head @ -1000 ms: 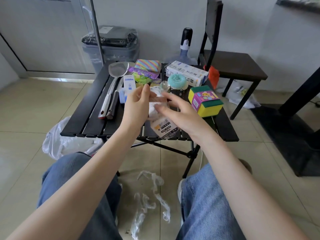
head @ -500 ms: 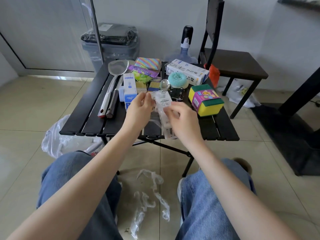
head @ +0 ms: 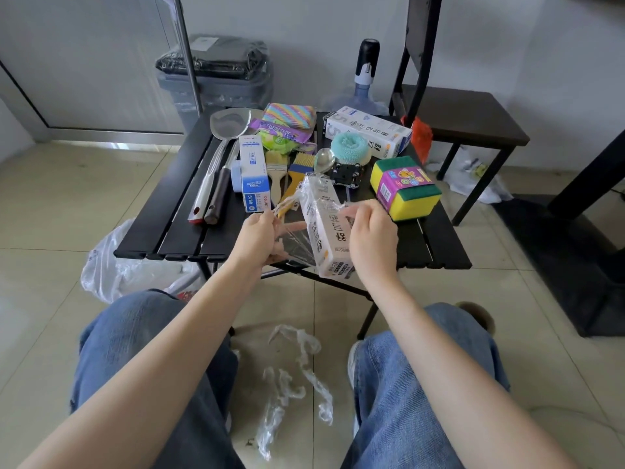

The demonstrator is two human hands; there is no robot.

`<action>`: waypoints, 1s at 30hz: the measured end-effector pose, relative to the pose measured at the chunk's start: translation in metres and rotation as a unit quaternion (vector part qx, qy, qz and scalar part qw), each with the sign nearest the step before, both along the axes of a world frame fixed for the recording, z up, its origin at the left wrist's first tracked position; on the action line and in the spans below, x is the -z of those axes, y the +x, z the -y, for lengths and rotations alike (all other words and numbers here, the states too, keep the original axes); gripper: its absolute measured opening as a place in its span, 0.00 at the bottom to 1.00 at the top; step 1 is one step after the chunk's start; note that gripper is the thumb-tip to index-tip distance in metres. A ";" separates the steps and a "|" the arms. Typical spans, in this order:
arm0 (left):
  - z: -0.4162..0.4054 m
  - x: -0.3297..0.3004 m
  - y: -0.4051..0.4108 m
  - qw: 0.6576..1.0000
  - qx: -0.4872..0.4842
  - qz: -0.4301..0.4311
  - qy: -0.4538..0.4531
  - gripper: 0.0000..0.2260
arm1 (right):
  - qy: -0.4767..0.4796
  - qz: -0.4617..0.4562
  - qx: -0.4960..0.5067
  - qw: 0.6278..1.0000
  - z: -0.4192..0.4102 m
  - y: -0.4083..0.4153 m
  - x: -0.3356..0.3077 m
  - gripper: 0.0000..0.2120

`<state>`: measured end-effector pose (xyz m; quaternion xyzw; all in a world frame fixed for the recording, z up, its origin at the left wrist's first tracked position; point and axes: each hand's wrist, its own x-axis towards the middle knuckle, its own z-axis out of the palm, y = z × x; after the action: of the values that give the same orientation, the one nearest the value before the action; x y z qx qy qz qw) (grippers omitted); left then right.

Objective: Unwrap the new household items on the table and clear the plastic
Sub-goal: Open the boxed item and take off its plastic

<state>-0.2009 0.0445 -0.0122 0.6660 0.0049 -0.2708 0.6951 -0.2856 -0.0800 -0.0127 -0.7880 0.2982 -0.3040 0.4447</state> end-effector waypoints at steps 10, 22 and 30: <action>0.011 -0.006 0.006 0.989 0.022 0.131 0.063 0.11 | 0.011 0.025 -0.007 1.000 0.007 0.005 -0.007 0.16; 0.041 -0.008 0.017 0.998 0.008 0.035 0.044 0.19 | -0.042 -0.158 -0.097 0.982 0.004 0.024 -0.017 0.20; 0.044 0.004 0.026 0.948 0.004 0.251 0.198 0.13 | -0.152 -0.254 -0.167 0.940 -0.002 0.031 -0.006 0.34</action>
<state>-0.1747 0.0007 -0.0161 0.8365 -0.1193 -0.0915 0.5270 -0.2543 -0.0776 -0.0067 -0.9358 0.2152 -0.0571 0.2732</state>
